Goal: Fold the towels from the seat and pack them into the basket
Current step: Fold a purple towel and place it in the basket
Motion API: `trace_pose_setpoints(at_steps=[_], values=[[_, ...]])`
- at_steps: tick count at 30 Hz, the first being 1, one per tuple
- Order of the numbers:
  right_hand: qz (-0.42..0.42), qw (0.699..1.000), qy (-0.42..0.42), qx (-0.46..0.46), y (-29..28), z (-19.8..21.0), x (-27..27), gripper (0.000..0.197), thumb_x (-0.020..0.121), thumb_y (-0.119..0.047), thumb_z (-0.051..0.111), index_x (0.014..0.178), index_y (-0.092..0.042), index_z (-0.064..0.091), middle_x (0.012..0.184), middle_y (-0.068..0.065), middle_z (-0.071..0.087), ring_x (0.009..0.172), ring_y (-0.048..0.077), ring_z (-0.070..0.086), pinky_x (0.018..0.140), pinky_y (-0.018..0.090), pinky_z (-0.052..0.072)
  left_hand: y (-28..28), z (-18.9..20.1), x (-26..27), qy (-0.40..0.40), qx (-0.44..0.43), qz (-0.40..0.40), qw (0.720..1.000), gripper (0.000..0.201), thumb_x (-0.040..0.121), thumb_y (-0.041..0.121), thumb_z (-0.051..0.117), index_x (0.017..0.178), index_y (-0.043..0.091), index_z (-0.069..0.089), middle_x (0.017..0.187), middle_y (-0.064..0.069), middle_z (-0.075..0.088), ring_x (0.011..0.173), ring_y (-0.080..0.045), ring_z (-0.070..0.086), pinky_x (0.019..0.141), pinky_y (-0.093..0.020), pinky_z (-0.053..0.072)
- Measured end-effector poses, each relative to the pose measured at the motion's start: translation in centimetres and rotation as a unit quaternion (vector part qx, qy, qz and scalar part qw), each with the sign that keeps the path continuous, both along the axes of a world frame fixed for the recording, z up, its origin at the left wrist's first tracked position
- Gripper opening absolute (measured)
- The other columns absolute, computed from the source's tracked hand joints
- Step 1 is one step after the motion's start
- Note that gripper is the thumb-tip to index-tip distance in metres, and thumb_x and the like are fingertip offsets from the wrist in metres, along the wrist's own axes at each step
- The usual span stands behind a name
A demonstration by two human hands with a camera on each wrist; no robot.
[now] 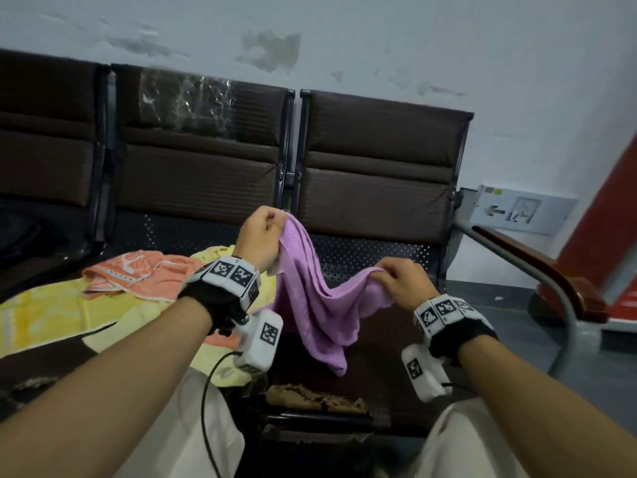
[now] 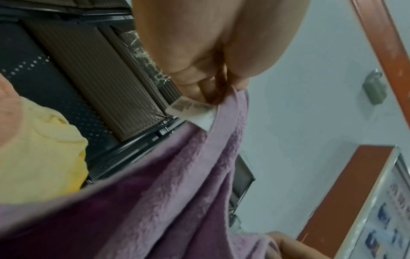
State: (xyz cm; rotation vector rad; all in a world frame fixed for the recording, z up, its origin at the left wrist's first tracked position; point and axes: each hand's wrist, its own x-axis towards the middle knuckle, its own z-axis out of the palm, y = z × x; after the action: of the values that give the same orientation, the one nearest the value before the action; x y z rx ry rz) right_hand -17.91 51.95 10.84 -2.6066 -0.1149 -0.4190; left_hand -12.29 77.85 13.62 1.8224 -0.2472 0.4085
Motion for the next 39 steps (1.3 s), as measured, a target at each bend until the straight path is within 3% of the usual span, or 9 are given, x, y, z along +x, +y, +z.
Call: trace_pose_setpoints(at_steps=[4,9,13,20,25,31,34,37,39], values=[[-0.039,0.992,-0.089,0.077,-0.1,4.3,-1.5,0.014,0.087,-0.027,0.064,0.083,-0.018,0.073,0.076,-0.002,0.067,0.079,0.013,0.06,0.065,0.018,0.033,-0.2,3.7,-1.7,-0.013,-0.066,0.0,0.998,0.021,0.097,0.026,0.047,0.099,0.011,0.062,0.09,-0.006,0.064,0.084,-0.02,0.058,0.082,-0.04,0.05],[-0.102,0.961,-0.182,0.179,-1.7,8.9,-2.9,0.019,0.085,-0.029,0.068,0.084,-0.012,0.074,0.081,0.006,0.071,0.08,0.016,0.061,0.073,0.028,0.043,1.7,7.5,-3.2,-0.087,-0.067,0.081,0.991,0.017,0.095,0.018,0.048,0.097,0.008,0.062,0.1,-0.013,0.067,0.086,-0.02,0.058,0.08,-0.033,0.047],[-0.157,0.938,-0.213,0.224,-3.4,10.2,-3.4,0.013,0.08,-0.033,0.072,0.079,-0.019,0.072,0.069,-0.003,0.063,0.072,0.012,0.056,0.064,0.015,0.033,3.2,8.5,-3.4,-0.133,-0.003,0.143,0.981,0.021,0.095,0.019,0.048,0.099,0.005,0.063,0.102,-0.015,0.068,0.095,-0.027,0.062,0.08,-0.031,0.043],[-0.216,0.935,-0.164,0.231,-5.0,4.8,-0.6,0.014,0.082,-0.024,0.071,0.089,-0.013,0.074,0.092,0.01,0.073,0.094,0.028,0.063,0.085,0.027,0.043,2.0,2.6,-0.1,-0.073,0.036,0.134,0.988,0.017,0.093,0.018,0.052,0.094,0.009,0.066,0.097,-0.011,0.07,0.092,-0.025,0.063,0.073,-0.024,0.041],[-0.232,0.944,-0.118,0.201,-5.7,1.4,2.8,0.017,0.087,-0.018,0.06,0.096,-0.013,0.074,0.099,0.013,0.072,0.1,0.033,0.062,0.085,0.029,0.042,1.2,-1.1,3.2,-0.013,0.042,0.116,0.992,0.015,0.092,0.024,0.053,0.092,0.013,0.064,0.095,-0.005,0.068,0.093,-0.022,0.062,0.078,-0.028,0.044],[-0.266,0.932,-0.006,0.245,-7.2,-4.2,5.2,0.015,0.082,-0.025,0.066,0.093,-0.018,0.073,0.1,0.011,0.071,0.103,0.032,0.061,0.091,0.031,0.045,-0.8,-5.5,5.7,0.065,0.065,0.087,0.992,0.025,0.093,0.033,0.049,0.096,0.012,0.062,0.1,-0.006,0.067,0.088,-0.024,0.062,0.08,-0.034,0.05],[-0.234,0.923,0.035,0.304,-5.9,-5.7,6.4,0.007,0.078,-0.014,0.07,0.081,-0.019,0.068,0.091,0.008,0.07,0.093,0.027,0.063,0.089,0.036,0.051,-2.3,-7.3,6.0,0.087,0.053,0.066,0.993,0.024,0.093,0.028,0.052,0.097,0.008,0.064,0.099,-0.007,0.067,0.091,-0.021,0.059,0.083,-0.03,0.046],[-0.101,0.913,-0.004,0.396,-2.9,-4.8,7.2,0.021,0.082,-0.003,0.066,0.069,-0.02,0.065,0.071,-0.004,0.064,0.069,0.011,0.057,0.062,0.019,0.048,-4.0,-8.0,6.2,0.115,0.001,0.028,0.993,0.022,0.09,0.027,0.054,0.092,0.008,0.067,0.088,-0.006,0.067,0.084,-0.022,0.059,0.08,-0.035,0.047],[0.021,0.886,-0.001,0.464,-0.9,-3.6,7.0,0.025,0.084,0.0,0.062,0.07,-0.019,0.068,0.07,-0.005,0.066,0.065,0.004,0.056,0.061,0.014,0.045,-4.5,-7.7,6.0,0.127,-0.03,0.011,0.991,0.023,0.089,0.028,0.054,0.089,0.009,0.066,0.081,-0.005,0.064,0.077,-0.023,0.057,0.071,-0.036,0.044]])
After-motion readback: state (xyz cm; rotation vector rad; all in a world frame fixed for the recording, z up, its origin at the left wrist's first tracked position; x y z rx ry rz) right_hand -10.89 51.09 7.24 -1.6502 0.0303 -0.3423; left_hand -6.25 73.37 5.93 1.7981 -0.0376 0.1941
